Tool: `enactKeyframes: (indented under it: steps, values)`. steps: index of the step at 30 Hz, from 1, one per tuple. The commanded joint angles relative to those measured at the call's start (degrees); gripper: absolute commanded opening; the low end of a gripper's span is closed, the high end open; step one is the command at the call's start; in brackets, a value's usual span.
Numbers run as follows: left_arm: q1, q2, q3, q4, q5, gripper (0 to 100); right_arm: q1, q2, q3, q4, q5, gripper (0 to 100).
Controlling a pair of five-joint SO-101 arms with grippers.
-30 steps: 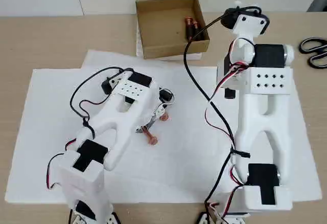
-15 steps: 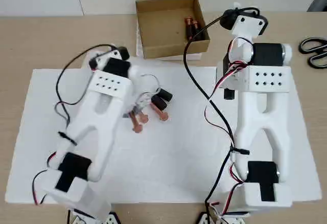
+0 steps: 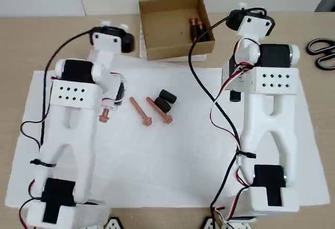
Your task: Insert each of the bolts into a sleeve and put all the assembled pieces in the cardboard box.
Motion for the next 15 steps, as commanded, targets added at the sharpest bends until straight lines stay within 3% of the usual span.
enactKeyframes:
  steps: [1, 3, 6, 11, 13, 15]
  values:
    - [2.2, -3.08, -2.33, 0.7, -10.81, 1, 0.22, -0.75, -0.26, 0.66, 0.0, 0.4]
    - [3.78, -3.16, -2.24, 1.32, -18.73, 1, 0.22, -0.84, -0.26, 0.66, 0.0, 0.4]
    - [5.19, -2.73, -1.27, 2.46, -36.04, 1, 0.22, -0.84, -0.26, 0.66, 0.0, 0.4]
    - [4.22, -2.64, 6.46, 1.67, -75.34, 1, 0.22, -0.84, -0.26, 0.66, 0.0, 0.4]
    - [3.87, -2.64, 8.92, -2.02, -83.43, 1, 0.22, -0.84, -0.26, 0.66, 0.0, 0.4]
    - [3.6, -2.64, 11.38, -6.33, -84.57, 1, 0.22, -0.84, -0.26, 0.66, 0.0, 0.4]
